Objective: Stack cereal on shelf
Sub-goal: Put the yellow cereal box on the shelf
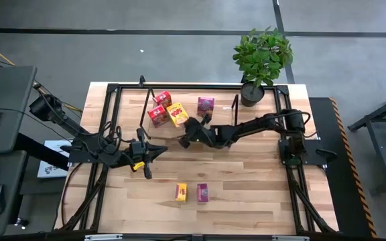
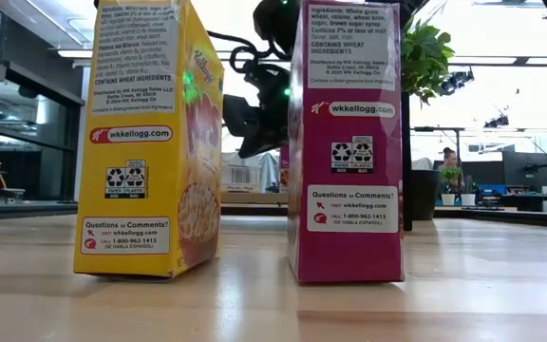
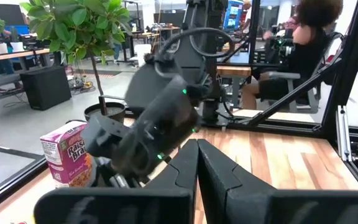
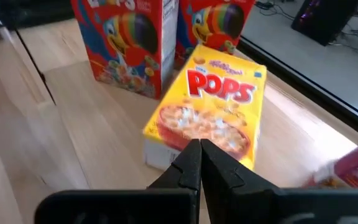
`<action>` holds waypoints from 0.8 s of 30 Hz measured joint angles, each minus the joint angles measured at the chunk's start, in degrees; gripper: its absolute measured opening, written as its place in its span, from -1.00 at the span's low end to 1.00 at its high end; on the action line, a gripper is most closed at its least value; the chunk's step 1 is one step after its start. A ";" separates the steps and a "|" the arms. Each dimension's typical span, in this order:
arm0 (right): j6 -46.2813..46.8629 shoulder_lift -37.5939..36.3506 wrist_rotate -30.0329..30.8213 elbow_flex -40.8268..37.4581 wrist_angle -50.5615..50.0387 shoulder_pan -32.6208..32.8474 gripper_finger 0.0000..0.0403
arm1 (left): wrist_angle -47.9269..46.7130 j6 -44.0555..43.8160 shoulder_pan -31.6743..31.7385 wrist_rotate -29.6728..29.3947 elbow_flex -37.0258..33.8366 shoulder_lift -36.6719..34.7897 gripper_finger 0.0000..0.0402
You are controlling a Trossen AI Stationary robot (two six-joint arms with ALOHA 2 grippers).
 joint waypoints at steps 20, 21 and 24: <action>1.38 1.44 -0.62 0.13 -4.58 0.02 -1.00 | -0.13 -0.02 0.00 0.00 0.00 0.02 -1.00; 1.93 1.39 -0.13 0.13 -5.56 0.53 -1.00 | -0.15 0.00 0.00 0.00 0.00 0.02 -1.00; 2.67 1.41 0.92 0.13 -7.88 2.25 -1.00 | -0.15 -0.02 0.00 0.00 0.00 0.02 -1.00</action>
